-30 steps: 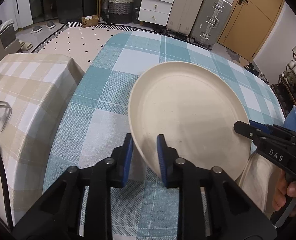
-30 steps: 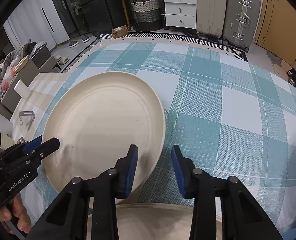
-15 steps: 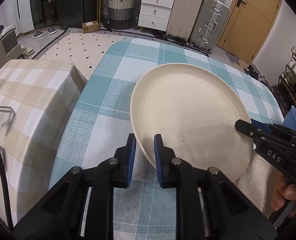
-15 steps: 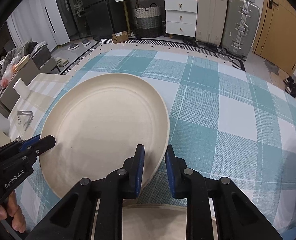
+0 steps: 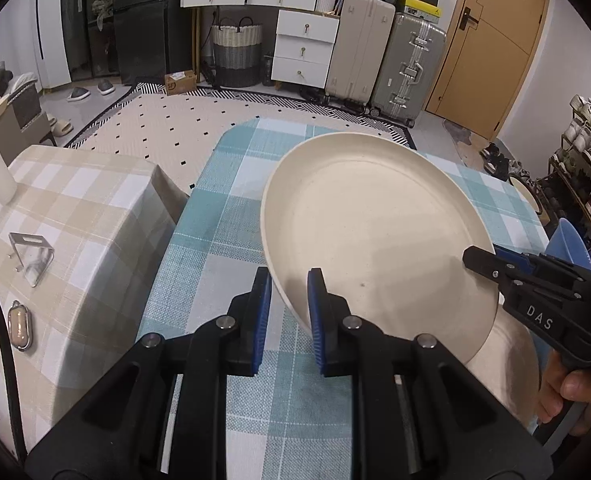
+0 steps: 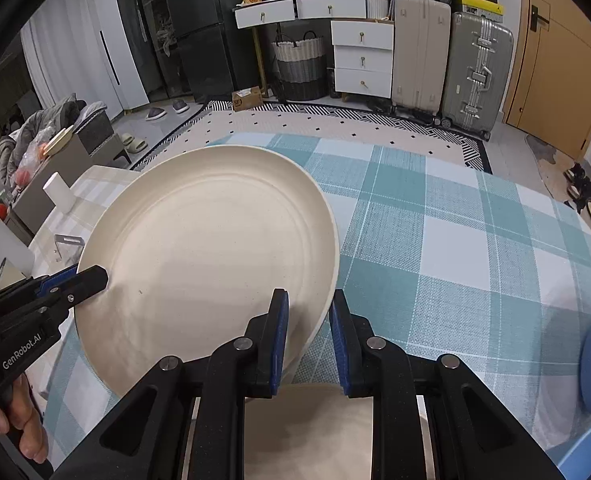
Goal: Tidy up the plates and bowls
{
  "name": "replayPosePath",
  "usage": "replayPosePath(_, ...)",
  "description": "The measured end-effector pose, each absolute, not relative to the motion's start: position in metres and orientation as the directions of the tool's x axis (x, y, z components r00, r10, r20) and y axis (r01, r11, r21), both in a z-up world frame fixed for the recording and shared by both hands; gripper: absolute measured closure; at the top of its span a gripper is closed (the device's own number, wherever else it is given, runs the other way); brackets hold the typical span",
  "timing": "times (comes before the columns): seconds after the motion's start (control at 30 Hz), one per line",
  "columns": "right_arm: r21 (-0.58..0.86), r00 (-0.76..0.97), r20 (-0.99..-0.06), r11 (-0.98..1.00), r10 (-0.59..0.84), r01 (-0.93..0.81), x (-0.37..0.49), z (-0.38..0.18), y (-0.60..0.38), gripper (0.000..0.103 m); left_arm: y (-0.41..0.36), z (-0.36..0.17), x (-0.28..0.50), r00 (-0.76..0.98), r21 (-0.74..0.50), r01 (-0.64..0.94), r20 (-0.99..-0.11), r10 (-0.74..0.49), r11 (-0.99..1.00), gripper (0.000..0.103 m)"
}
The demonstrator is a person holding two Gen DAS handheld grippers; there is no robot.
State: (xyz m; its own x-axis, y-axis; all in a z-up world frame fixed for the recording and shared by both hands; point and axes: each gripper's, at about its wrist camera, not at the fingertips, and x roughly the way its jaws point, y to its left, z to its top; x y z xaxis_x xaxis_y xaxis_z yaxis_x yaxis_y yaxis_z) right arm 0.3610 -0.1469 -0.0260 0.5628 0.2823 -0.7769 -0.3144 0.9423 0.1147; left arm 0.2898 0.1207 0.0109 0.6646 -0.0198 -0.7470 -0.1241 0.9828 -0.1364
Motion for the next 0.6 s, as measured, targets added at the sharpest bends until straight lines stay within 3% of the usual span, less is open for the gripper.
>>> replayPosePath(0.6, 0.126, 0.628, -0.720, 0.945, 0.297, -0.302, 0.303, 0.019, -0.175, 0.082, 0.082, 0.063, 0.236, 0.710, -0.117, -0.060, -0.703, -0.040, 0.991, 0.087)
